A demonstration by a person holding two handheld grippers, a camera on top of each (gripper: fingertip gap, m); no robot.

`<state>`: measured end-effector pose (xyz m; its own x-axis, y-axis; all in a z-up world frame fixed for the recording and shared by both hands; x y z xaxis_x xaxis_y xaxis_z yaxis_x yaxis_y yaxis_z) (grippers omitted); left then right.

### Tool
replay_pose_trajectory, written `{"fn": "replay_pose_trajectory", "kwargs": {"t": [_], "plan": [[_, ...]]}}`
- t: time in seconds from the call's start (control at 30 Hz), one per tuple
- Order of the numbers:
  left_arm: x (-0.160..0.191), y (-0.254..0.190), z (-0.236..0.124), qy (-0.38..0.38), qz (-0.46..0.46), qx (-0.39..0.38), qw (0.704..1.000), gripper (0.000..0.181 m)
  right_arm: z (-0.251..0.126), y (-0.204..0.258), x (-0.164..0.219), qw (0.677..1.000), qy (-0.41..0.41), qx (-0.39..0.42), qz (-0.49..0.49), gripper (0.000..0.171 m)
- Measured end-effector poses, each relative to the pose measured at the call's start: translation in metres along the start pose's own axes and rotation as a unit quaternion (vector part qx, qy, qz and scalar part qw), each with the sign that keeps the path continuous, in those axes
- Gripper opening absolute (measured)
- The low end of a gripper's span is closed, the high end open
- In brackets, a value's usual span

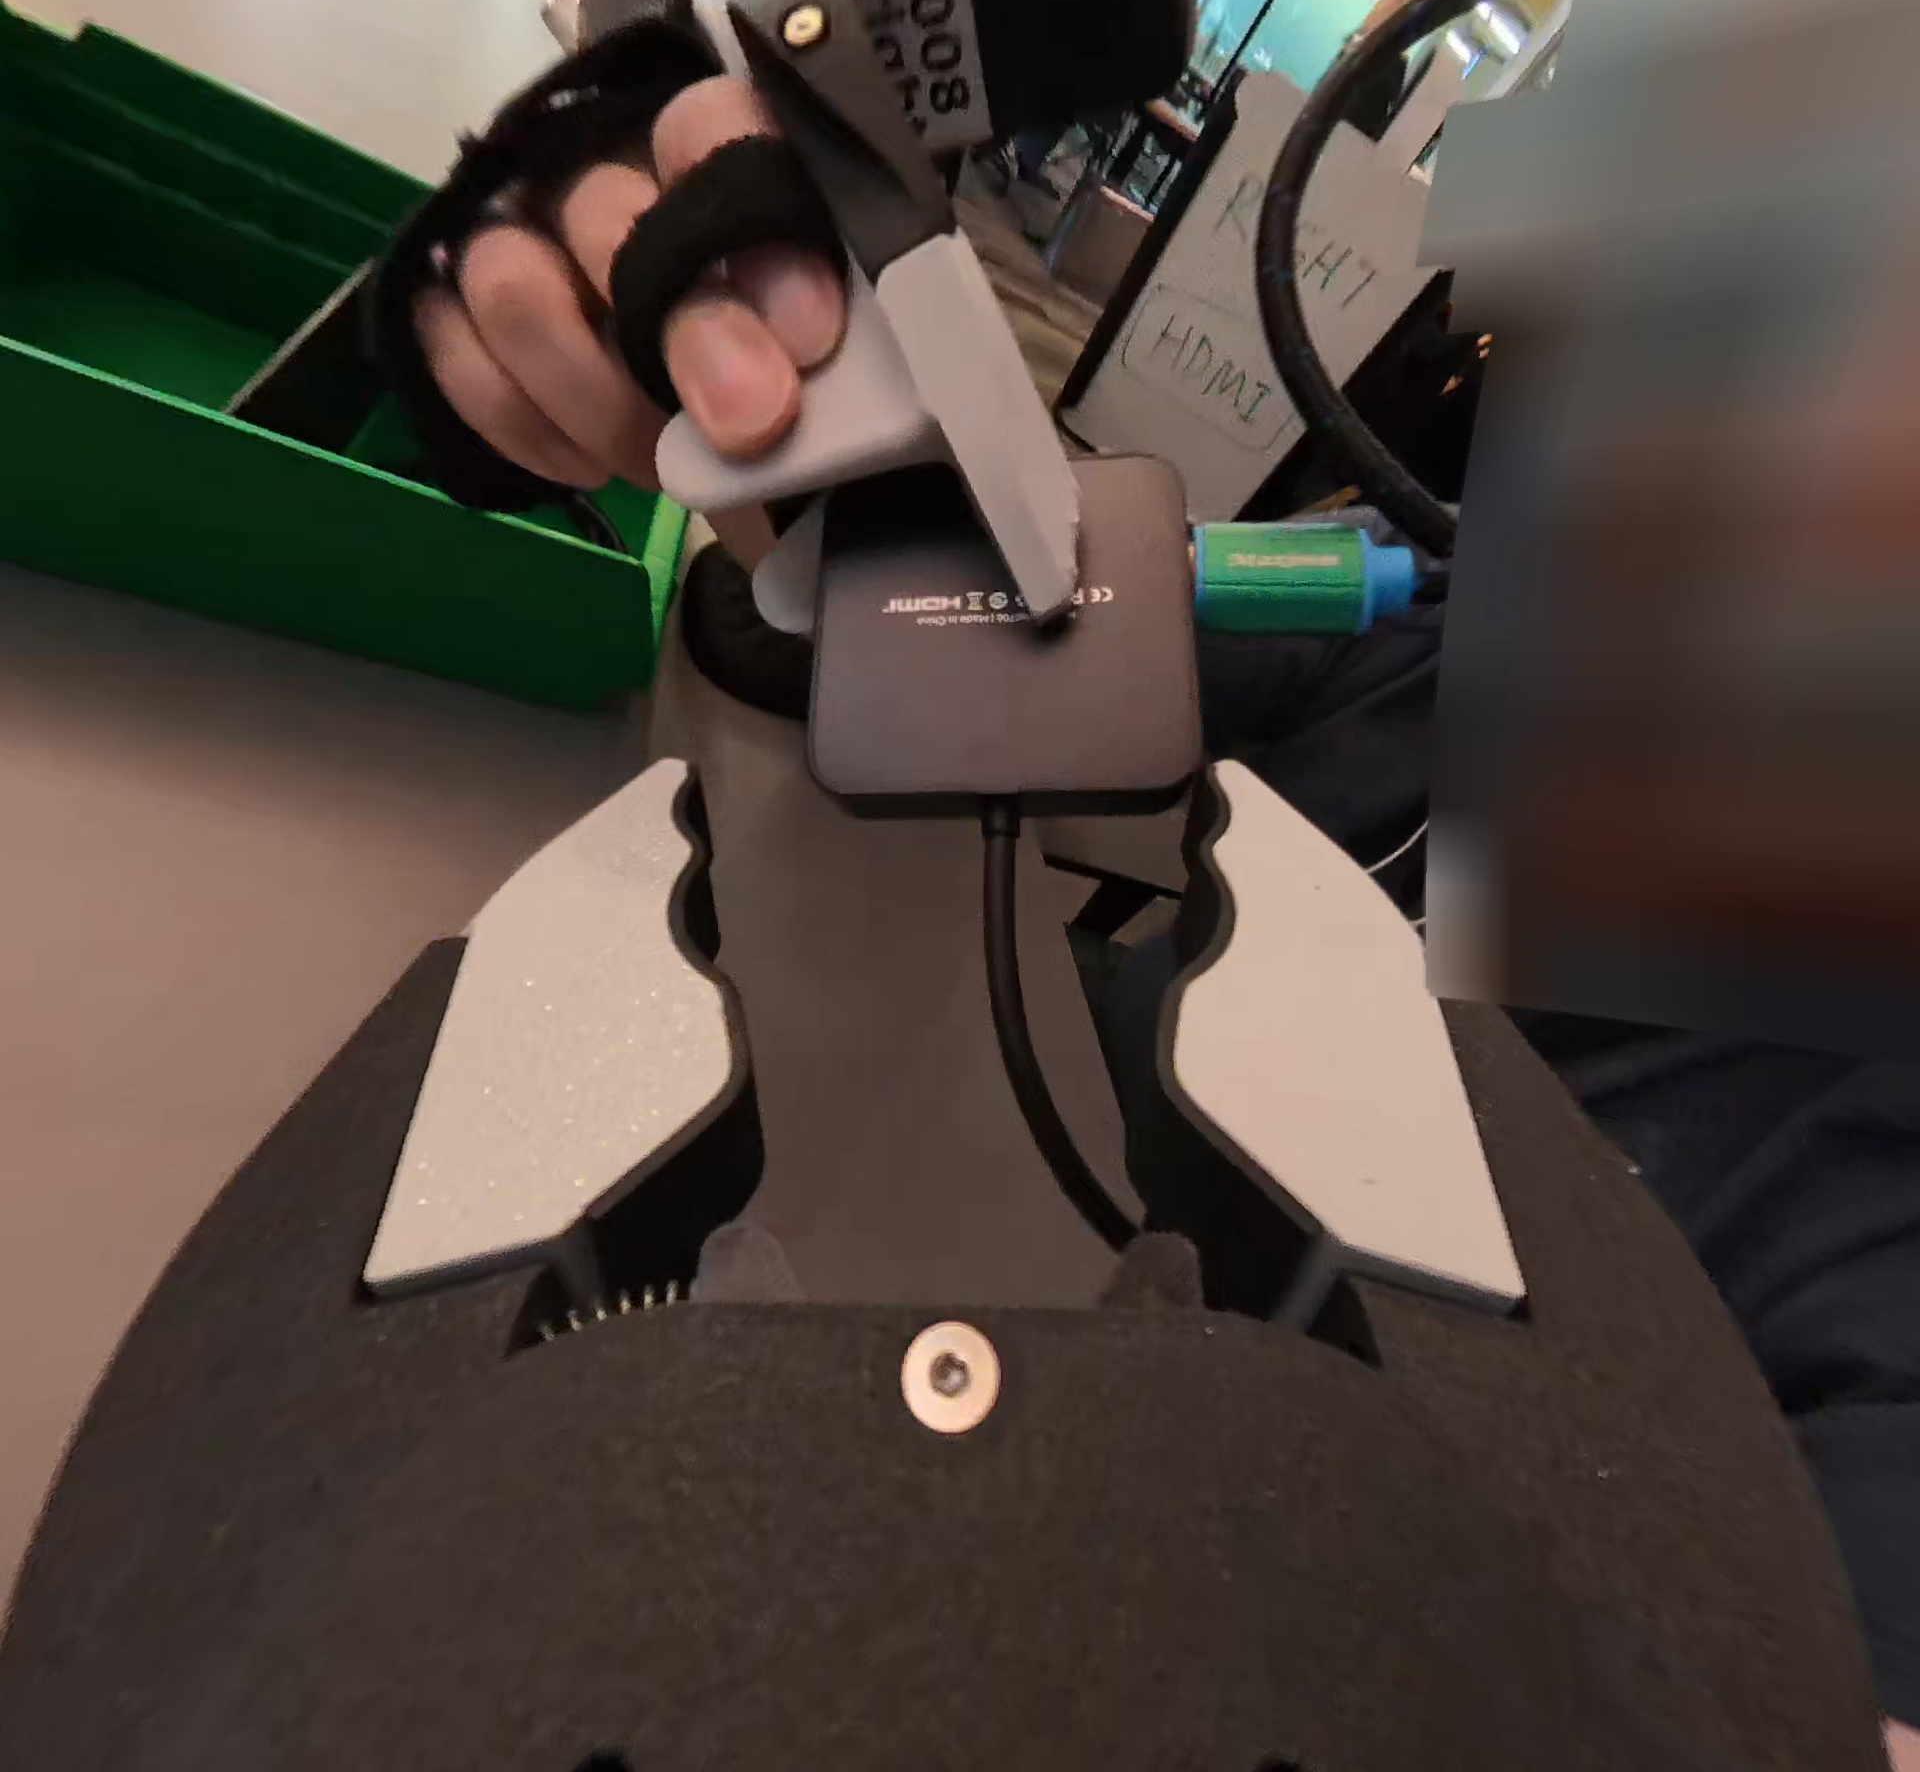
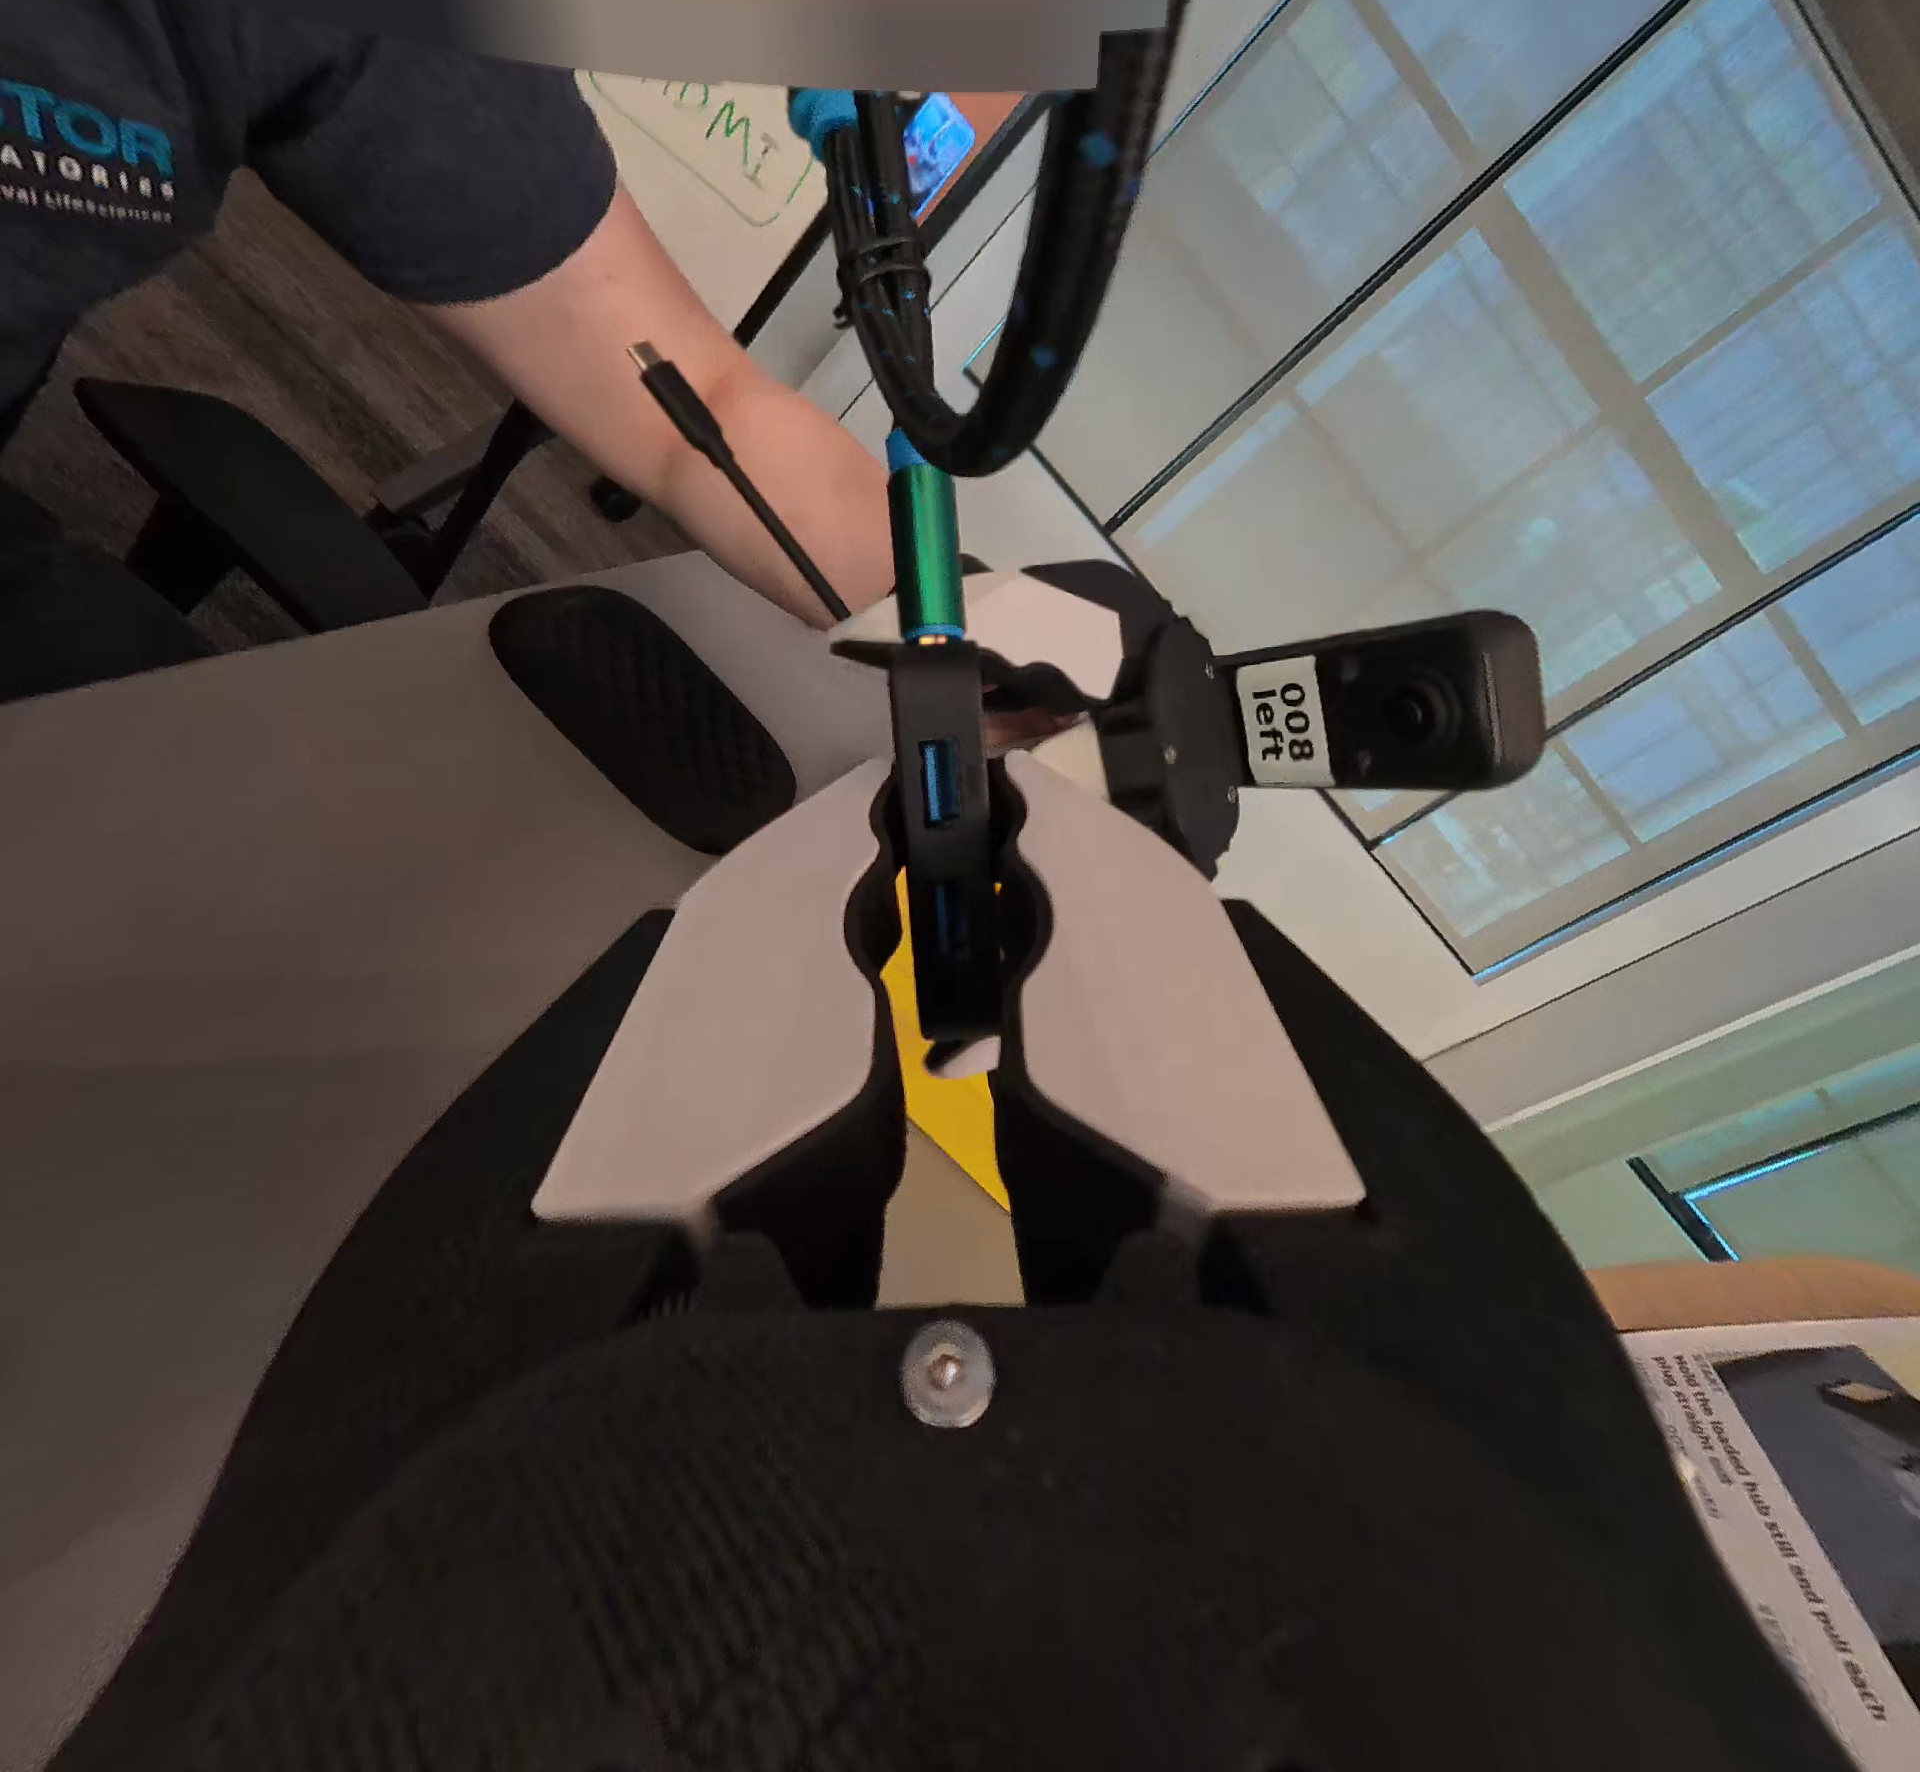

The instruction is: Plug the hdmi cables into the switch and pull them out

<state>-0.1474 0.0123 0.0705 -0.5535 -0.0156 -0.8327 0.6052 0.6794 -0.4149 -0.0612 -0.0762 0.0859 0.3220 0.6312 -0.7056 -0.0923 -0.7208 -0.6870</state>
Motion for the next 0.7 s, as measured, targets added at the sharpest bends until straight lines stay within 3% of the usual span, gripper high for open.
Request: {"fn": "replay_pose_trajectory", "kwargs": {"t": [0.07, 0.1, 0.17, 0.3, 0.47, 0.6, 0.7], "plan": [[0.003, -0.003, 0.006, 0.000, 0.000, 0.029, 1.000, 0.084, 0.005, 0.001, 0.001, 1.000, 0.017, -0.004, -0.014, 0.013], [0.003, -0.005, 0.007, -0.003, 0.001, 0.050, 0.999, 0.072, 0.006, 0.002, 0.001, 1.000, 0.023, -0.004, -0.019, 0.014], [0.003, -0.006, 0.007, -0.022, 0.004, 0.053, 0.998, 0.072, 0.006, 0.002, -0.001, 0.999, 0.022, 0.000, -0.028, 0.013], [0.002, -0.001, 0.002, -0.078, 0.039, 0.009, 0.996, 0.072, 0.004, -0.003, 0.003, 0.998, 0.042, 0.031, -0.034, 0.017], [-0.002, 0.008, -0.015, -0.155, 0.030, -0.054, 0.986, 0.071, -0.013, -0.023, 0.018, 0.981, 0.100, 0.166, -0.032, 0.039], [-0.008, 0.014, -0.038, -0.214, 0.060, -0.179, 0.959, 0.071, -0.038, -0.033, 0.033, 0.962, 0.156, 0.225, 0.011, 0.039], [-0.015, 0.018, -0.060, -0.249, 0.096, -0.343, 0.901, 0.071, -0.069, -0.044, 0.038, 0.933, 0.190, 0.296, 0.075, 0.039]]}}
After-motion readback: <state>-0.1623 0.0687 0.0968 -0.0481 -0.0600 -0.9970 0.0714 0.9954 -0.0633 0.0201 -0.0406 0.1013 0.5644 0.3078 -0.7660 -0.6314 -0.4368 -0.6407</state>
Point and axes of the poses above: each gripper's, where its closed fingertips meet, z out along the fingers, x out of its underside, y = z × x across the jaws, the point moved 7 cm from there along -z, back along the fingers, and after that the axes turned 12 degrees about -x, right-handed, at the moved point
